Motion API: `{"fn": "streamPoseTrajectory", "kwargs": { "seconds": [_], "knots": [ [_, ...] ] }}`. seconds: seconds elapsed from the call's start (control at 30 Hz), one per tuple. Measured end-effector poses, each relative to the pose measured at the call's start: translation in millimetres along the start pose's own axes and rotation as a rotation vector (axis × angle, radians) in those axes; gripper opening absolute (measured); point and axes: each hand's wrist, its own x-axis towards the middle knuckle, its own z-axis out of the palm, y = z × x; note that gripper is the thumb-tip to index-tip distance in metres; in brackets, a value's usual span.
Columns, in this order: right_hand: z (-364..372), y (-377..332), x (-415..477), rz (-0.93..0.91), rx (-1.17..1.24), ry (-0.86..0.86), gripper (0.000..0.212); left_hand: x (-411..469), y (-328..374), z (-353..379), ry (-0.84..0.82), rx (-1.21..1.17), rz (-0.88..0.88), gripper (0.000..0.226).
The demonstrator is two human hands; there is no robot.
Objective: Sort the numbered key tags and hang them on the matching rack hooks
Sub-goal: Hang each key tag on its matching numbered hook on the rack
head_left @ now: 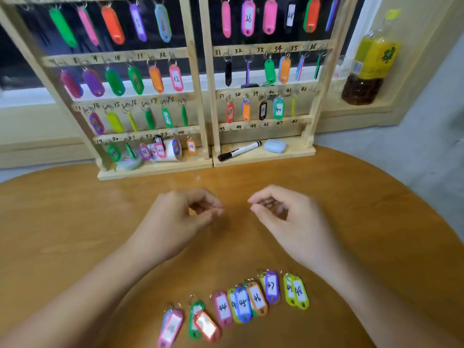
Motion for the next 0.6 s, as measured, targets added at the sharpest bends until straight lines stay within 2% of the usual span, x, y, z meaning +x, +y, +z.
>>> {"fn": "streamPoseTrajectory", "kwargs": {
  "seconds": [0.13, 0.27, 0.43, 0.6],
  "knots": [
    [25.9, -7.3, -22.1, -0.019, -0.035, -0.120, 0.018, -46.6, -26.3, -2.2, -0.075, -0.025, -0.075, 0.016],
    [47.6, -13.9, -34.5, -0.029, -0.090, -0.263, 0.013, -75.3, -42.7, -7.4, -0.121, -0.087, -0.114, 0.009],
    [65.1, -22.2, -40.6, -0.077, -0.194, -0.385, 0.007, -96.5, -58.3, -7.9, -0.208, -0.102, -0.069, 0.011],
    [85.0, -34.6, -51.8, -0.081, -0.278, -0.497, 0.014, -101.9, -64.9, -20.8, -0.415, -0.101, -0.038, 0.013]
  ]
}}
